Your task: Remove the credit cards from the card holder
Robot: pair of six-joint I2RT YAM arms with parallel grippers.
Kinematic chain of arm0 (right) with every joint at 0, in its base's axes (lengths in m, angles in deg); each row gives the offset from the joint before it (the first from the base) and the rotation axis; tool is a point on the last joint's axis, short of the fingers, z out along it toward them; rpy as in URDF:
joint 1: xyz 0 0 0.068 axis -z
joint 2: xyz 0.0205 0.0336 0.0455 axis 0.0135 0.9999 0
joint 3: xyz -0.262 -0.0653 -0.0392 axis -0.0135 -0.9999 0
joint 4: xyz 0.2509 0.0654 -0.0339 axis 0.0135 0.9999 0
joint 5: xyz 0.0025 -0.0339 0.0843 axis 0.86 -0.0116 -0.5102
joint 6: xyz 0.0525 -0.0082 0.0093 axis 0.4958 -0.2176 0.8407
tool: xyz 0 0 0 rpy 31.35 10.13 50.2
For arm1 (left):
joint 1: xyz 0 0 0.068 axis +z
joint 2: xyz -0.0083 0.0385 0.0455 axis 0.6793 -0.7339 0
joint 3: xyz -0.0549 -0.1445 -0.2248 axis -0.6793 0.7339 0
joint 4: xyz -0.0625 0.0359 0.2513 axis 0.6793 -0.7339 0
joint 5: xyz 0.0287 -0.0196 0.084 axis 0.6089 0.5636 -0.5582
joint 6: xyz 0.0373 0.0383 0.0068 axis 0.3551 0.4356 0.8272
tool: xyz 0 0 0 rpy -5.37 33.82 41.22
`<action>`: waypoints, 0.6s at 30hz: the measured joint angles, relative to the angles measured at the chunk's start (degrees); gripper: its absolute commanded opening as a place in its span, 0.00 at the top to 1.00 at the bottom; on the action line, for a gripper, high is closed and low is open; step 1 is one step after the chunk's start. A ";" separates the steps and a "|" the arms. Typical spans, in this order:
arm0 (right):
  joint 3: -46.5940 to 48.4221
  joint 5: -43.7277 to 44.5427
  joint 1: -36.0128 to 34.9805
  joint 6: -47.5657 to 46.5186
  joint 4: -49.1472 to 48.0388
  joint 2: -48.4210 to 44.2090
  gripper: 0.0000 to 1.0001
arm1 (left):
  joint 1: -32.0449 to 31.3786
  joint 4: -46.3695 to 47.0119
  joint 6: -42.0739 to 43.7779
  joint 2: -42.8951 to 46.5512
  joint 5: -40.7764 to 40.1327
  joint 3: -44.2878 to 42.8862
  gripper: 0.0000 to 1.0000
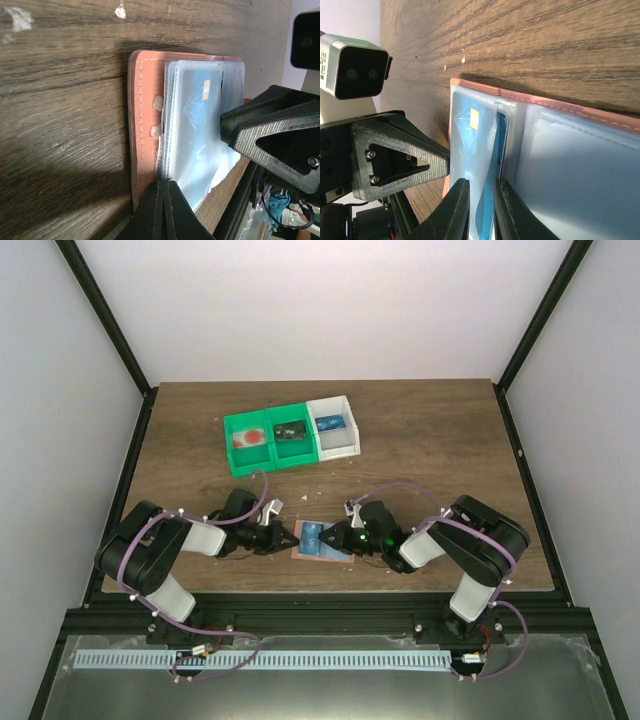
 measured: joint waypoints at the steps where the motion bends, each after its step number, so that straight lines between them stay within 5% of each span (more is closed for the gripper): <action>1: 0.02 0.00 0.00 -0.02 0.02 0.00 0.82 | 0.00 0.02 0.00 0.00 0.00 0.00 1.00; 18: 2.08 1.86 -0.68 -2.19 4.59 -0.55 0.78 | 0.00 0.61 -0.04 -0.44 0.26 0.00 1.00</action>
